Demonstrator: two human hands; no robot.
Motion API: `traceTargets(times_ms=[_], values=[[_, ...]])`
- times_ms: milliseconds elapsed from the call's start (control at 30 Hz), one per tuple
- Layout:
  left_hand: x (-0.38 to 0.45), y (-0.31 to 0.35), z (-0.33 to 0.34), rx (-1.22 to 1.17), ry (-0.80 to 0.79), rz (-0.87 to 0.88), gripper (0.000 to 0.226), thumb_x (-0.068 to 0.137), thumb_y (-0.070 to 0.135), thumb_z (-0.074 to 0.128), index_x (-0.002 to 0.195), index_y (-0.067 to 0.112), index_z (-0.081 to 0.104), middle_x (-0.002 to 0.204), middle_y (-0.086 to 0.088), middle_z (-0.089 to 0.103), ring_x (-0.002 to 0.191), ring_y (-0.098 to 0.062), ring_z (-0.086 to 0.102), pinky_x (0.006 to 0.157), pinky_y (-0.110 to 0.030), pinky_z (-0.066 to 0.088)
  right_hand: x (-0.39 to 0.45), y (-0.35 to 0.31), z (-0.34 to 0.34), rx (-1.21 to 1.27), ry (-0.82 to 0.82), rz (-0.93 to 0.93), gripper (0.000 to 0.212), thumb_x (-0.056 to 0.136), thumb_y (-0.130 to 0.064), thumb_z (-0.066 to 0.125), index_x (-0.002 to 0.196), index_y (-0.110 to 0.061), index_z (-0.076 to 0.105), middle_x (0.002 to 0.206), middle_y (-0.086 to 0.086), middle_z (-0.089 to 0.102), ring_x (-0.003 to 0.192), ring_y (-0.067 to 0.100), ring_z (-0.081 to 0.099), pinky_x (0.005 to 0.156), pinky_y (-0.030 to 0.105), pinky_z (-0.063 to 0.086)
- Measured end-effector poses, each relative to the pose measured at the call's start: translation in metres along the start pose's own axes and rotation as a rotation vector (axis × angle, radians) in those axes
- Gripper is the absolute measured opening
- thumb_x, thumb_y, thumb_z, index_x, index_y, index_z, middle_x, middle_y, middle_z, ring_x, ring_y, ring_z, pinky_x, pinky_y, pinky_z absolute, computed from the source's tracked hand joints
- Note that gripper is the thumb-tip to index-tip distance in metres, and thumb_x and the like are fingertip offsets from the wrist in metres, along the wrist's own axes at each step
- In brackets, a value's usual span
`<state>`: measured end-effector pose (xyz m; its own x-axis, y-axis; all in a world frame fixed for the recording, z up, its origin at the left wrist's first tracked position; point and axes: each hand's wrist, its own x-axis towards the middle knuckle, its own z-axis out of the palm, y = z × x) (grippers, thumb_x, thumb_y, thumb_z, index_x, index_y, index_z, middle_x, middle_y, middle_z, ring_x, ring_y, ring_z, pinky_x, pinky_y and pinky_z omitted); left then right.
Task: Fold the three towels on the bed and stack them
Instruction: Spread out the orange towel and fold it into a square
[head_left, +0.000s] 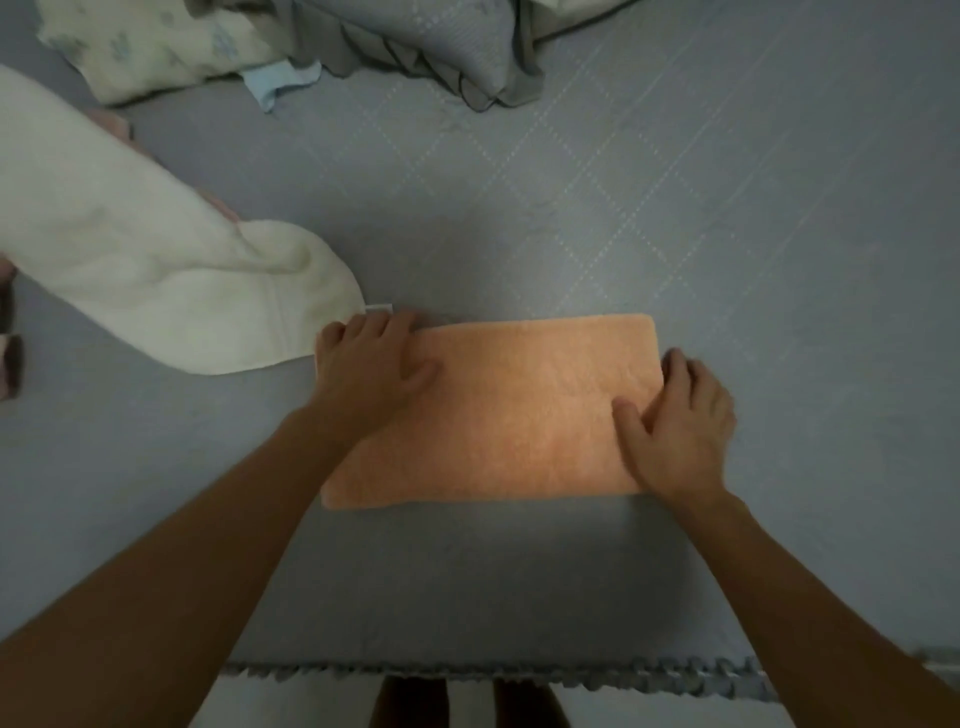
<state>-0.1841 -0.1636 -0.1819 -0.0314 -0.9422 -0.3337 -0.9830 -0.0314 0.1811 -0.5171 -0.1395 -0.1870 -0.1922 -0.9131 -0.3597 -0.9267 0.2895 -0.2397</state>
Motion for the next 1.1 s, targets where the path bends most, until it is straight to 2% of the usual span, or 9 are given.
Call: traceTargets(times_ms=[100,167,300,400,533,667,867,1000,1100], values=[[0.022,-0.006,-0.02,-0.122,-0.175,-0.067,0.038,0.083,0.058,0.047,0.098,0.027,0.061,0.095,0.003,0.065,0.098,-0.024,0.059,0.082,-0.039,0.026,-0.013,0.012,-0.016,0.134,-0.153,0.211,0.041,0.076,-0.05,0.056,0.1,-0.018,0.065,0.097,0.007,0.068,0.098,0.033,0.062,0.094,0.048,0.044],[0.022,-0.011,-0.028,-0.142,-0.231,-0.046,0.032,0.083,0.055,0.054,0.076,0.024,0.054,0.078,0.005,0.052,0.086,-0.022,0.055,0.076,-0.036,0.025,-0.013,0.007,-0.031,0.26,-0.37,0.25,0.024,0.08,-0.041,0.061,0.087,-0.02,0.067,0.088,0.004,0.071,0.089,0.029,0.066,0.088,0.044,0.05],[-0.015,-0.017,-0.021,-0.352,-0.24,-0.123,0.031,0.092,0.042,0.057,0.072,0.023,0.044,0.069,0.002,0.049,0.066,-0.021,0.051,0.055,-0.031,0.031,0.039,-0.016,-0.07,0.291,-0.216,0.159,0.024,0.079,-0.032,0.068,0.062,-0.017,0.059,0.064,-0.002,0.063,0.07,0.022,0.063,0.064,0.029,0.043],[-0.054,-0.01,0.004,-0.462,-0.222,-0.273,0.024,0.093,0.041,0.056,0.081,0.021,0.051,0.068,0.001,0.057,0.062,-0.014,0.051,0.054,-0.027,0.036,0.079,-0.048,-0.076,0.43,-0.039,0.105,0.007,0.075,-0.025,0.065,0.072,-0.019,0.062,0.07,-0.005,0.063,0.069,0.014,0.059,0.066,0.027,0.045],[-0.105,0.016,0.039,-0.593,-0.154,-0.475,0.033,0.097,0.036,0.05,0.07,0.018,0.051,0.063,0.001,0.054,0.065,-0.021,0.052,0.055,-0.032,0.035,0.056,-0.067,-0.042,0.826,0.024,0.338,0.031,0.076,-0.015,0.065,0.107,-0.017,0.062,0.098,0.0,0.065,0.091,0.016,0.062,0.091,0.033,0.051],[-0.158,0.038,0.058,-0.72,-0.057,-0.657,0.043,0.097,0.045,0.047,0.075,0.009,0.059,0.068,-0.006,0.06,0.068,-0.024,0.057,0.061,-0.034,0.039,-0.054,-0.048,0.007,0.749,-0.318,0.403,0.01,0.085,-0.022,0.059,0.08,-0.016,0.063,0.079,0.005,0.067,0.075,0.021,0.062,0.082,0.046,0.055],[-0.203,0.035,0.055,-0.962,-0.225,-0.552,0.031,0.084,0.045,0.068,0.088,0.015,0.062,0.078,-0.004,0.065,0.07,-0.013,0.061,0.058,-0.029,0.048,-0.16,-0.025,0.02,0.819,-0.801,0.519,0.009,0.092,-0.027,0.054,0.097,-0.025,0.06,0.098,-0.002,0.07,0.09,0.014,0.066,0.07,0.028,0.052],[-0.224,0.028,0.039,-1.044,-0.281,-0.599,0.027,0.076,0.043,0.071,0.092,0.022,0.065,0.085,-0.003,0.071,0.077,-0.019,0.069,0.06,-0.024,0.051,-0.179,-0.015,0.002,0.773,-0.888,0.49,0.019,0.092,-0.018,0.053,0.11,-0.02,0.056,0.104,0.002,0.067,0.091,0.018,0.065,0.063,0.025,0.05],[-0.224,0.031,0.019,-1.235,-0.221,-0.764,0.043,0.084,0.023,0.074,0.123,0.027,0.056,0.108,-0.007,0.068,0.085,-0.021,0.071,0.064,-0.027,0.057,-0.181,-0.017,-0.023,0.963,-0.833,0.544,0.024,0.093,-0.014,0.057,0.117,-0.01,0.059,0.104,0.013,0.069,0.084,0.024,0.068,0.061,0.028,0.054]])
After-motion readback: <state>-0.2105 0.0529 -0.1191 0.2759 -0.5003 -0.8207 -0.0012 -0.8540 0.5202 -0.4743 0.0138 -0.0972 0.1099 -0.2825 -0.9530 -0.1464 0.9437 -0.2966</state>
